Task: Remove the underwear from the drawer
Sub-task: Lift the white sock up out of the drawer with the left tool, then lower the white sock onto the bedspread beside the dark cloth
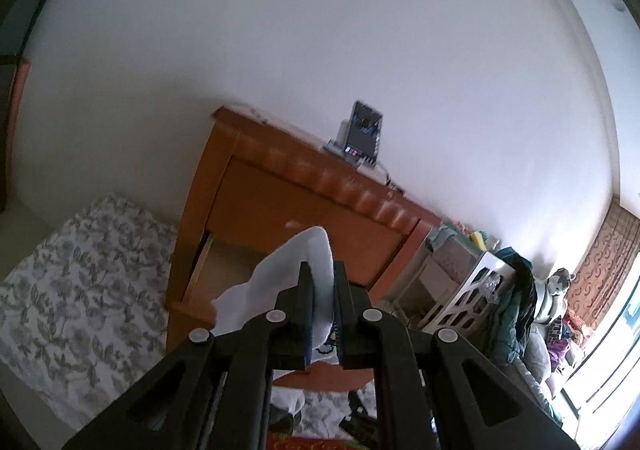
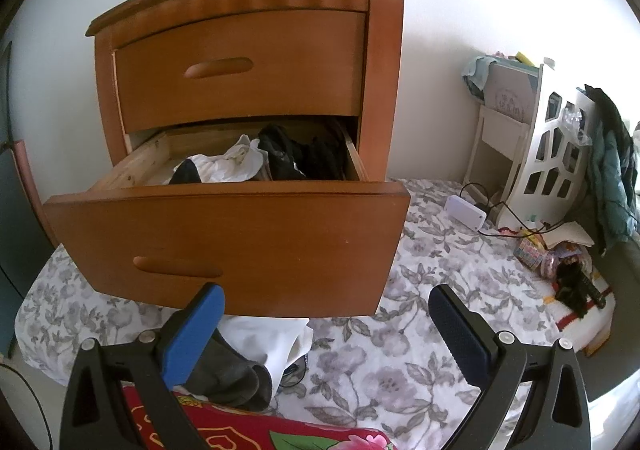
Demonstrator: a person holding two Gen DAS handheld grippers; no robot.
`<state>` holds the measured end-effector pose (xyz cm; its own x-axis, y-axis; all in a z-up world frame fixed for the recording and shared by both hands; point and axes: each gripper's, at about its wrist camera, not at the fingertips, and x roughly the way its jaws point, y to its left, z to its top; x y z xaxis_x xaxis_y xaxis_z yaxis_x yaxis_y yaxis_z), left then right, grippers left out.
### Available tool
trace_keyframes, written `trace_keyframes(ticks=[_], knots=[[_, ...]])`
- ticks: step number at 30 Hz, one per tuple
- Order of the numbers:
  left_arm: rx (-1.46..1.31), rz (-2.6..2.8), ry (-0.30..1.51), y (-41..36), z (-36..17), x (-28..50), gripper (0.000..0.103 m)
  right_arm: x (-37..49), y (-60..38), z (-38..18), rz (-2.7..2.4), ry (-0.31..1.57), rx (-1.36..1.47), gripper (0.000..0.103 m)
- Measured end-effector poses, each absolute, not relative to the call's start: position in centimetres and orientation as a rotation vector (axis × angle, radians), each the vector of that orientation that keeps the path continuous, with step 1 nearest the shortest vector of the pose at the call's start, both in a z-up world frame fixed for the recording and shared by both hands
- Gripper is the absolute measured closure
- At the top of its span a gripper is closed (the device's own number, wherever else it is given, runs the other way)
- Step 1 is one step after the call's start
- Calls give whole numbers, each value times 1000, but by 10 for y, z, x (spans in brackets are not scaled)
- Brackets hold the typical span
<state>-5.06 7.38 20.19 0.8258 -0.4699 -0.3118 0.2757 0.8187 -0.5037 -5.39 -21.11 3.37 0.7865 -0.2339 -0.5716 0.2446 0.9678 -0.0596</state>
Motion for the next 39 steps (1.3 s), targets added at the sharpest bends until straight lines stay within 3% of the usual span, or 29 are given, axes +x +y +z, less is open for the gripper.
trace_keyframes(ticks=[20, 39], knots=[[-418, -424, 721, 47, 128, -21, 95, -53, -210, 32, -258, 621, 14, 0], [-302, -426, 1001, -13, 11, 10, 95, -52, -211, 32, -254, 631, 17, 0]])
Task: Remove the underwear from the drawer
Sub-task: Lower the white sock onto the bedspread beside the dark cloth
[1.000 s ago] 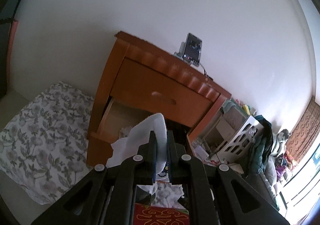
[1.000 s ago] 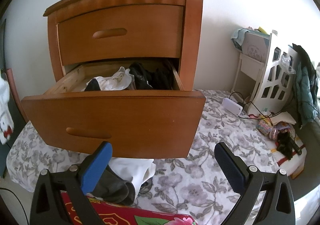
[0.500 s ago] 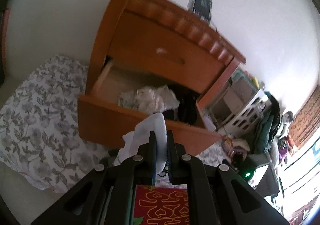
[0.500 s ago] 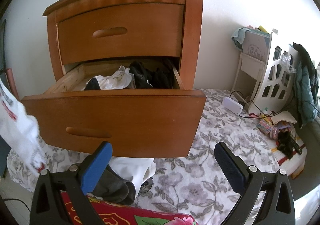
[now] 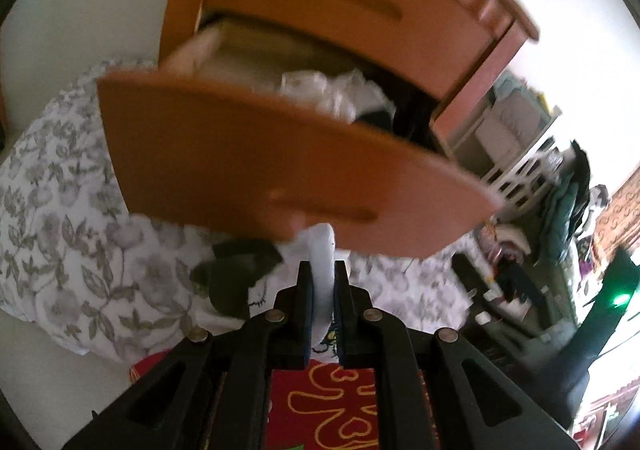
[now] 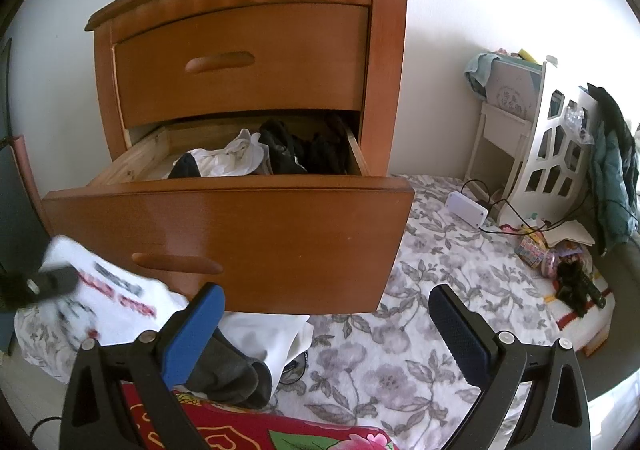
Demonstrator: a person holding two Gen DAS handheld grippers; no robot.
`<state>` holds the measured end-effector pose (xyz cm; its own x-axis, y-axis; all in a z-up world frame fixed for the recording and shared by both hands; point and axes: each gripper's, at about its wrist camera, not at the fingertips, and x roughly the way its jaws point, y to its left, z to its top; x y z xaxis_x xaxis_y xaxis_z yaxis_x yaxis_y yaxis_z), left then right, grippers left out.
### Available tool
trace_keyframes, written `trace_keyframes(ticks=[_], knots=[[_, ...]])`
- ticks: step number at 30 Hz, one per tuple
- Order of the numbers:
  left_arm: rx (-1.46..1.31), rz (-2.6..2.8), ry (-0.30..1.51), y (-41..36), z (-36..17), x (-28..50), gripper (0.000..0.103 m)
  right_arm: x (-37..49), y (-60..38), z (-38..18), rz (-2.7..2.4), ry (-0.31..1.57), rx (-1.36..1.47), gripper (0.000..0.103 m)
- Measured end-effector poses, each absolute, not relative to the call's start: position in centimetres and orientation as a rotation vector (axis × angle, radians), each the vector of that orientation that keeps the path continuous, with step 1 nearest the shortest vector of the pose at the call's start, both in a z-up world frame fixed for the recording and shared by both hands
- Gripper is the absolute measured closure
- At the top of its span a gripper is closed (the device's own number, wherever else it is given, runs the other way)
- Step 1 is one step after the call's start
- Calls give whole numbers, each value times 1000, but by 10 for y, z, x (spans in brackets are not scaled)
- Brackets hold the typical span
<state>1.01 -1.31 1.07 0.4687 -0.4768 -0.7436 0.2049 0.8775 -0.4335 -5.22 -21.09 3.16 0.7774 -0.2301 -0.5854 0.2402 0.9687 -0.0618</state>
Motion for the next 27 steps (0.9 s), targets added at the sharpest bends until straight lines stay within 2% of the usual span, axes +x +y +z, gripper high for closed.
trace_keyframes(ticks=[16, 18, 20, 22, 27], knots=[[-176, -310, 1160, -24, -40, 21, 93, -51, -211, 30, -252, 639, 16, 0], [-172, -305, 1163, -24, -41, 21, 87, -51, -211, 30, -252, 639, 16, 0], [-175, -306, 1161, -24, -40, 20, 68, -51, -211, 30, -252, 640, 16, 0], [-182, -309, 1154, -24, -38, 19, 59, -51, -211, 30, -252, 640, 16, 0], [-190, -311, 1135, -23, -33, 18, 44, -50, -211, 30, -252, 640, 16, 0]])
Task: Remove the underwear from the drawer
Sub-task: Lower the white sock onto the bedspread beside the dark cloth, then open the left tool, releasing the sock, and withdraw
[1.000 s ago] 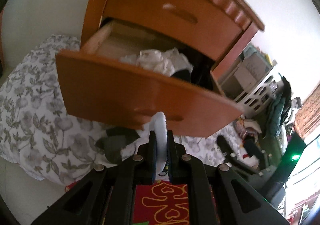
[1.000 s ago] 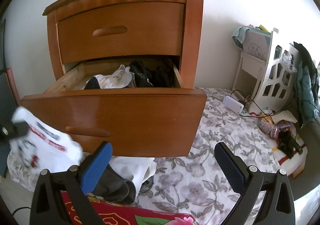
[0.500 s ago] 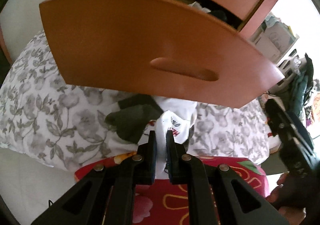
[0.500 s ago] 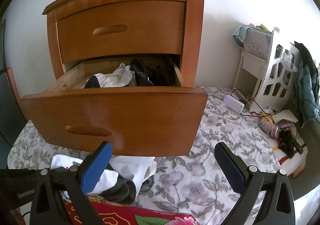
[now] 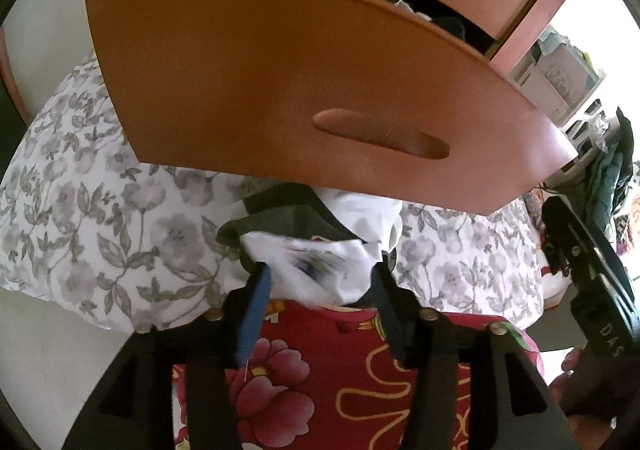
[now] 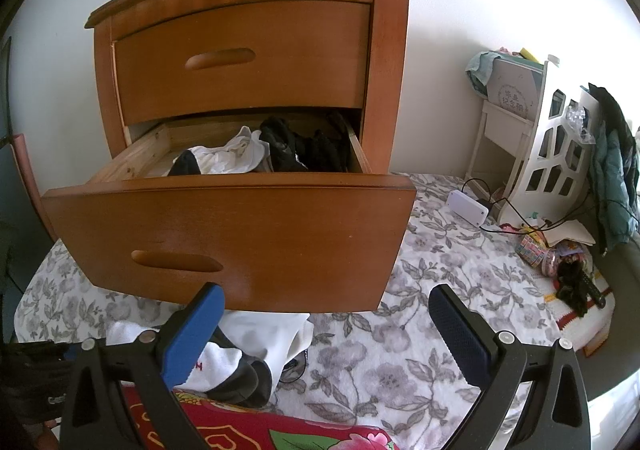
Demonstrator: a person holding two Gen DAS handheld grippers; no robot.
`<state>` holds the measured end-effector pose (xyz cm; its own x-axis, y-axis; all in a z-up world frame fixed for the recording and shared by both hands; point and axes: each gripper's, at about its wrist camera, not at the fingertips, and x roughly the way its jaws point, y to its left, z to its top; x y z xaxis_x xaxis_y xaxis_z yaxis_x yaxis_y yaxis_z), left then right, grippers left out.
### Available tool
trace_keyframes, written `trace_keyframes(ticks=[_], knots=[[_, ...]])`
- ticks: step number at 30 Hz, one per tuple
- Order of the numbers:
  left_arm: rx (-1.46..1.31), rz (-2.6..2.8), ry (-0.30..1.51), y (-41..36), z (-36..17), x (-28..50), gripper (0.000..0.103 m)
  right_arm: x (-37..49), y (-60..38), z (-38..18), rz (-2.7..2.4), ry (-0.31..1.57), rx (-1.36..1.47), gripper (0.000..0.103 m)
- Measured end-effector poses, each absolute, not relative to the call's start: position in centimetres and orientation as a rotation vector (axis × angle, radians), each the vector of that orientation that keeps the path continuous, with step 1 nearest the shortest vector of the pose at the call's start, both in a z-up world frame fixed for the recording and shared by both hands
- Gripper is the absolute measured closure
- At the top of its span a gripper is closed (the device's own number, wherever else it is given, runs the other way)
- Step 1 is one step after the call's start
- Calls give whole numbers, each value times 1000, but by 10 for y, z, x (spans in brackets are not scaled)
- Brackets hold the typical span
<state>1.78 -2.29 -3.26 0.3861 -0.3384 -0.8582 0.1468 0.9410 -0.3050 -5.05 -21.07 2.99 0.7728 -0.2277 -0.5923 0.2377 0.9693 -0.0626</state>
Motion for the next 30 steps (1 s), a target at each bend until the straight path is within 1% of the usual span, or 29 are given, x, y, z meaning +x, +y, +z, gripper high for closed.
trace_keyframes(ticks=[1, 2, 6, 8, 11, 12, 13, 14, 16, 24, 30], knots=[[-194, -306, 1129, -22, -31, 17, 38, -50, -211, 30, -252, 640, 16, 0], [-196, -301, 1125, -21, -30, 17, 36, -50, -211, 30, -252, 640, 16, 0], [-219, -289, 1107, -16, -26, 17, 33, -51, -211, 30, -252, 639, 16, 0], [-224, -281, 1091, -14, -24, 16, 24, -51, -211, 30, -252, 640, 16, 0], [-228, -278, 1060, -11, -20, 16, 20, -50, -211, 30, -252, 640, 16, 0], [-227, -273, 1046, -10, -18, 15, 17, -51, -211, 30, -252, 640, 16, 0], [-226, -265, 1029, -9, -17, 15, 10, -50, -211, 30, -252, 640, 16, 0], [-225, -258, 1015, -8, -15, 15, 6, -50, -211, 30, -252, 639, 16, 0], [-223, -250, 979, -5, -11, 14, 4, -50, -211, 30, -252, 639, 16, 0], [-244, -262, 861, 4, 10, 10, 4, -51, -211, 30, -252, 639, 17, 0], [-281, -299, 742, 13, 36, 3, 4, -50, -211, 31, -254, 636, 14, 0]])
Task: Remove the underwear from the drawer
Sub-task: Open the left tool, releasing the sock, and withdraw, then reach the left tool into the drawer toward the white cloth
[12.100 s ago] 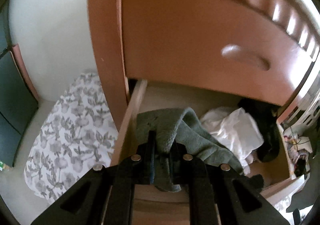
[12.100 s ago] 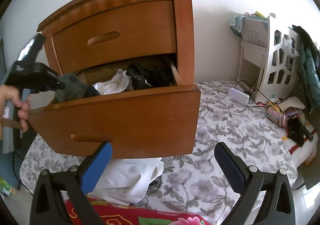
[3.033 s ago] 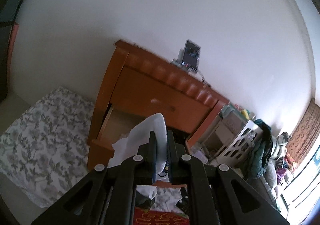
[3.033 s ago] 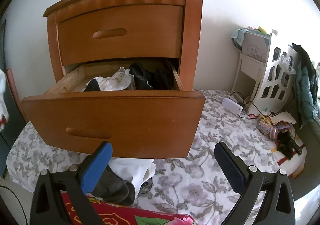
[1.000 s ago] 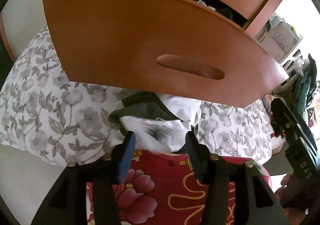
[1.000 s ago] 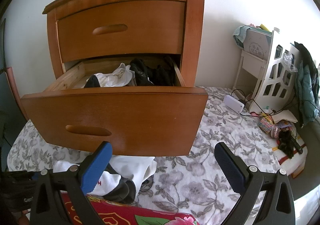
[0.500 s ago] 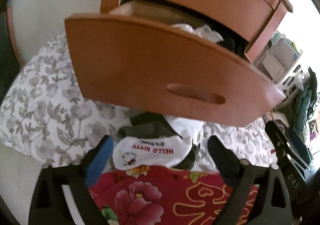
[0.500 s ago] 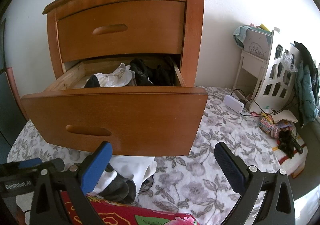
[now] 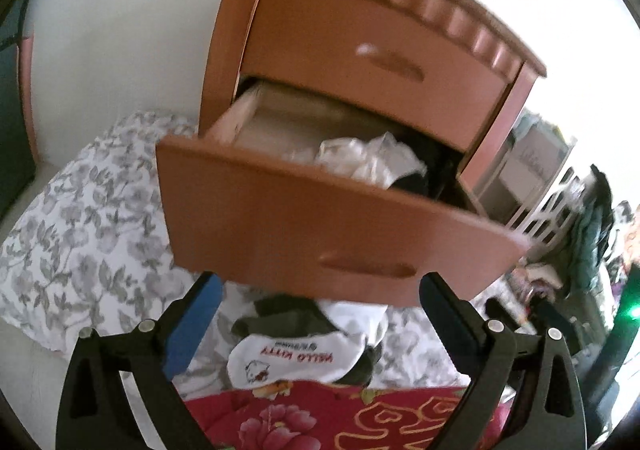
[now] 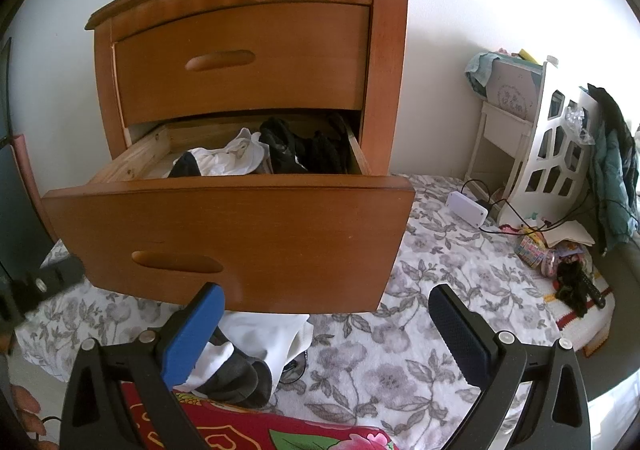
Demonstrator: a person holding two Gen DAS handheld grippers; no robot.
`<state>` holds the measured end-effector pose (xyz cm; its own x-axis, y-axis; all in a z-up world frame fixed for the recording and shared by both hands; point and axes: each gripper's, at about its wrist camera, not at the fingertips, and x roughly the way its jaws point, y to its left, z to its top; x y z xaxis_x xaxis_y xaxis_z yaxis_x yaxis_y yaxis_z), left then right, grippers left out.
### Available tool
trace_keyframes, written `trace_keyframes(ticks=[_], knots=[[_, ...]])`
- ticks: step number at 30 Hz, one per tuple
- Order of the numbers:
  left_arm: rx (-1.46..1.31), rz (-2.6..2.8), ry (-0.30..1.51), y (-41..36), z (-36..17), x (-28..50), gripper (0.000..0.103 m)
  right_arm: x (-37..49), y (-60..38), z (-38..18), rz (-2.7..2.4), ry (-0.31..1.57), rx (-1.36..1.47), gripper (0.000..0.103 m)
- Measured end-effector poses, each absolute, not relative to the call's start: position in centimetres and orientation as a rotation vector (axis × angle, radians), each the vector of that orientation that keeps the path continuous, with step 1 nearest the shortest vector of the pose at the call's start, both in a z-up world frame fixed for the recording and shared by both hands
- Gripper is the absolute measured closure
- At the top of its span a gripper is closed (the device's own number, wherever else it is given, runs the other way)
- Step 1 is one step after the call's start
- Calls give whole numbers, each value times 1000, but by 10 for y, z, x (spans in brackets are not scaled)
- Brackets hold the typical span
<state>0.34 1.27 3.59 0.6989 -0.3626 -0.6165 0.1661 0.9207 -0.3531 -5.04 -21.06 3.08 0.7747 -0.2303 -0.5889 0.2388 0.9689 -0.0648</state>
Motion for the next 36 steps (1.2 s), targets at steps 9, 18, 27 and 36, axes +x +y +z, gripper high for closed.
trace_keyframes(ticks=[9, 18, 27, 36], knots=[[-319, -375, 645, 21, 63, 4, 4, -52, -210, 32, -255, 629, 16, 0], [-281, -327, 625, 25, 87, 30, 4, -52, -210, 32, -255, 629, 17, 0], [-223, -289, 734, 15, 97, 68, 4, -52, -211, 32, -252, 630, 21, 0], [-102, -304, 793, -6, 103, 96, 4, -51, -213, 31, -244, 633, 29, 0]])
